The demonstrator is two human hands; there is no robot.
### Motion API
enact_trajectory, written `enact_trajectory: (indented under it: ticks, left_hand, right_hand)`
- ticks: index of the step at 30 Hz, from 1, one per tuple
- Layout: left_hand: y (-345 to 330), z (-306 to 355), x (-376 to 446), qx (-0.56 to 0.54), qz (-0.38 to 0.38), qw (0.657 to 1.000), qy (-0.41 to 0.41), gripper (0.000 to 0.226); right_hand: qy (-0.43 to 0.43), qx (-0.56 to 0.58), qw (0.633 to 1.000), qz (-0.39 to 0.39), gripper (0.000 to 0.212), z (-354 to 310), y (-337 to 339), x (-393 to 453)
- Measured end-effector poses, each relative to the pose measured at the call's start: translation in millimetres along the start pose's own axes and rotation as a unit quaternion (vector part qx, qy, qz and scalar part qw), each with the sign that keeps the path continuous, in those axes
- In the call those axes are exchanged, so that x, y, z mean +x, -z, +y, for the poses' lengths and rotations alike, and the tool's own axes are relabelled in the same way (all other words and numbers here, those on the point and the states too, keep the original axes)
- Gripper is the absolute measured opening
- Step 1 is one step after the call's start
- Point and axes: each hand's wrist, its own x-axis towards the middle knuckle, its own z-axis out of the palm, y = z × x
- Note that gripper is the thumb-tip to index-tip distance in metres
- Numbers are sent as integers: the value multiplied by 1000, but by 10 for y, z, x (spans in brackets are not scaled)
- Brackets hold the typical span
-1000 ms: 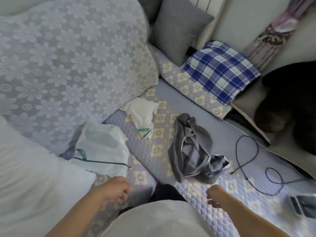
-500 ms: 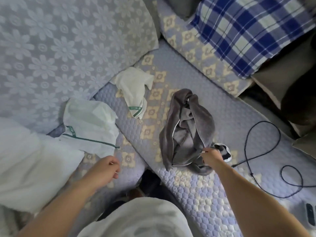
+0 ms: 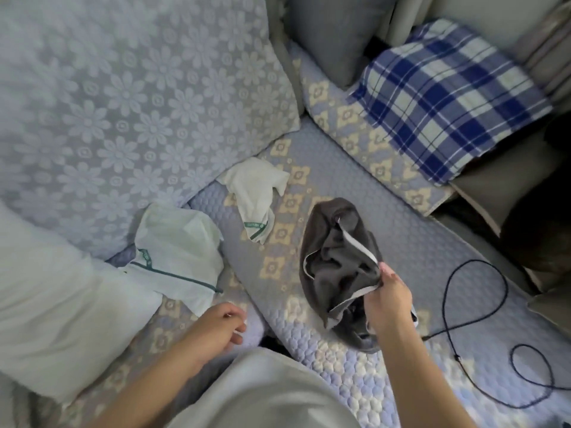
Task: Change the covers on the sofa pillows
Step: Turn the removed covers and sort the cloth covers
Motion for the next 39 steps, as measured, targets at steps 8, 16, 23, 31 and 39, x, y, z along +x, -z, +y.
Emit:
enact_trajectory:
  ticks: [8,16,23,31,39]
  left_hand:
    - [-232,728,-263,65,49,960,-269,51]
    - [-640,1340,-445,139,214,889,-380,38]
    - [40,1407,-702,-72,294,901,-310,27]
    - [261,1650,-1680,-355,-172,838,-377,27]
    - [796,1271,-1892,-464,-137,777,-403,57]
  right_hand:
    - [130,-91,825,-542,39,-1682,160,-1549]
    - [300,-47,807,-507,39,-2209,1097,-2446]
    - [367,-413,833,-37,26,-1925,1600,-1797]
    - [297,-324,840,-318,51,-1731,722,-1752]
    - [314,-311,800,-407,85,-1937,-12,-1636]
